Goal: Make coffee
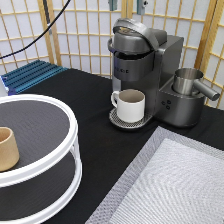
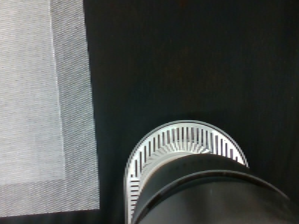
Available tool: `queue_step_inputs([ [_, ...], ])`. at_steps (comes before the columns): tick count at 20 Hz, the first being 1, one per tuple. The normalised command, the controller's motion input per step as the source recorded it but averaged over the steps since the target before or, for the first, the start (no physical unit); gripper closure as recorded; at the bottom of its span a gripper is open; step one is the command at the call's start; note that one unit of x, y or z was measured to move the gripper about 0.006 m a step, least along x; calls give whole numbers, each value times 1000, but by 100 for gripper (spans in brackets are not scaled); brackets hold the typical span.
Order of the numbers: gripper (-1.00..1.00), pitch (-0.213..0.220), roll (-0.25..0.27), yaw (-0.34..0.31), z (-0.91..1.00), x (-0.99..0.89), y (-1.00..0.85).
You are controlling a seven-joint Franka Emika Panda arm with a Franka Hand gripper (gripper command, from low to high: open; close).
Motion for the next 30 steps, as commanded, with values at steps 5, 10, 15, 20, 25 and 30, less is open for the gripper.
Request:
queue_step_inputs([
  [5,-100,30,-135,0,-393,59,-23],
  [10,-100,34,-151,0,-489,155,-4],
  [15,-100,38,-159,0,-352,163,65],
  [20,-100,65,-183,43,-496,340,478],
  [25,-100,53,-132,100,-637,198,415],
  [30,-100,47,-23,118,-927,-14,-50],
])
